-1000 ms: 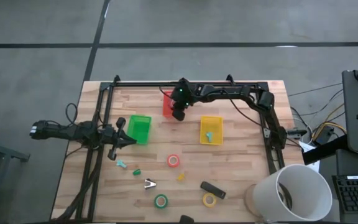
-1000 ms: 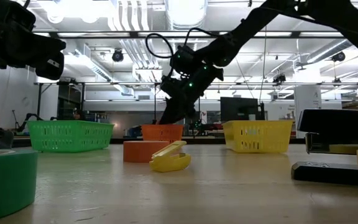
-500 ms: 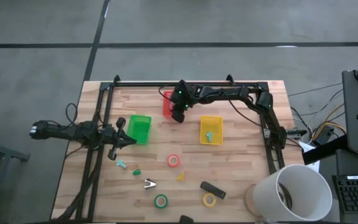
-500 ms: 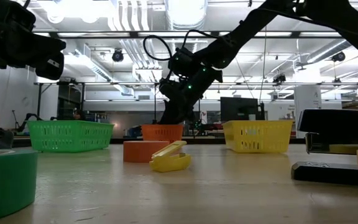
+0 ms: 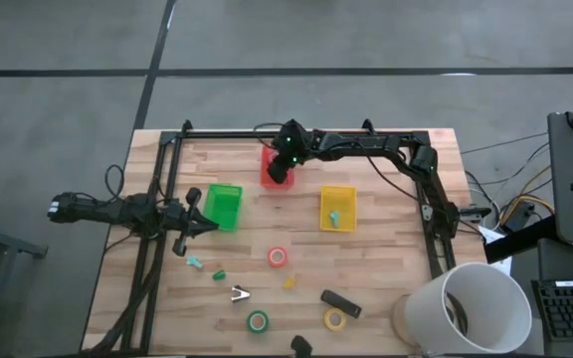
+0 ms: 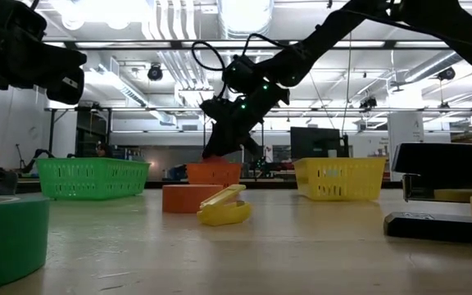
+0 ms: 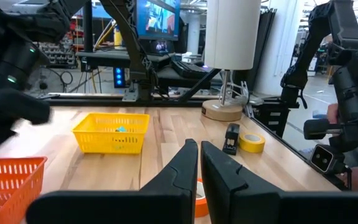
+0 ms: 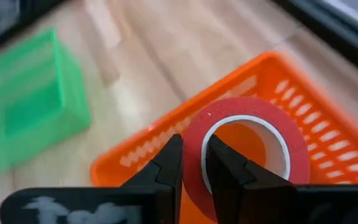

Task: Pick and place Stapler, Stapler remover, tape
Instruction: Put the red tape into the orange basket, then put the orange tape into the orange basket, then put the green tape into the orange basket

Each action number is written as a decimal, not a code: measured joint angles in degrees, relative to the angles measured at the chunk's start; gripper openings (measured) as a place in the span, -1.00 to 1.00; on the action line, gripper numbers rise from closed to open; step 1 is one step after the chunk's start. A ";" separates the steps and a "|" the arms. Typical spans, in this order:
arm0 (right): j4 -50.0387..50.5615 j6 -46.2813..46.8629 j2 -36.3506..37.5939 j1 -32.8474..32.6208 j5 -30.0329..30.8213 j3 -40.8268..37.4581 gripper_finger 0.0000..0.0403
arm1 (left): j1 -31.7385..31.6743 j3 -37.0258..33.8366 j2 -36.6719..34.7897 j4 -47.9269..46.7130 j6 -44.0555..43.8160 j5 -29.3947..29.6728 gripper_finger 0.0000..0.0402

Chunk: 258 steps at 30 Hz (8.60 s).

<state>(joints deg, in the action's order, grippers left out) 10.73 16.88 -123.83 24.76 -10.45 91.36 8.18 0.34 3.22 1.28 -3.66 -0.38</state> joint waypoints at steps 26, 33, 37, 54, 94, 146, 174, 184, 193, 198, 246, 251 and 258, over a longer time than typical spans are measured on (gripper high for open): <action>8.77 2.02 0.00 -5.63 6.18 -0.51 -0.74 | -0.01 0.00 0.00 0.00 0.00 0.00 -0.88; 8.61 2.02 -0.02 -5.78 5.76 -0.84 -0.63 | -0.01 0.00 -0.01 -0.02 0.00 0.00 -0.88; 8.08 2.00 -0.02 -6.01 5.84 -0.93 -0.45 | 0.00 0.00 0.00 0.00 0.00 0.00 -0.88; 9.04 -5.29 2.84 -10.06 5.63 -0.82 -0.17 | 0.00 0.00 -0.02 -0.02 0.00 0.00 -0.88; 8.99 -8.74 0.20 -29.80 5.90 -6.65 -0.24 | 0.00 0.00 -0.02 -0.02 0.00 0.00 -0.88; 30.45 -14.34 -8.42 3.96 -1.13 23.84 -0.79 | -0.01 0.00 0.02 -0.02 0.00 0.00 -0.88; 31.45 -12.96 -12.52 6.16 1.52 26.22 -0.58 | 0.00 0.00 0.04 -0.02 0.00 0.00 -0.88; 31.92 -12.57 -12.43 6.16 1.46 26.18 -0.39 | 0.00 0.00 0.04 -0.02 0.00 0.01 -0.88; 33.42 -14.45 -9.92 5.14 1.43 26.29 -0.33 | -0.01 0.00 0.02 -0.02 0.00 0.02 -0.88; 34.81 -14.56 -9.77 3.84 -0.21 26.33 -0.39 | 0.00 0.00 0.02 -0.02 0.00 0.01 -0.88; 18.30 -12.64 -5.57 -46.51 7.62 18.08 -0.96 | -0.02 0.00 0.04 -0.02 0.00 0.01 -0.88; 9.80 -15.24 -5.62 -49.92 7.58 14.61 -0.82 | -0.01 0.00 0.04 -0.02 0.00 0.01 -0.88; 6.84 -9.18 -5.66 -49.68 9.50 11.38 -0.38 | 0.00 0.00 0.04 -0.02 0.00 0.00 -0.88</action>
<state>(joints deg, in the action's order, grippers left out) 17.57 7.69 -129.49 -24.92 -0.95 102.74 8.18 0.34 3.27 1.26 -3.66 -0.38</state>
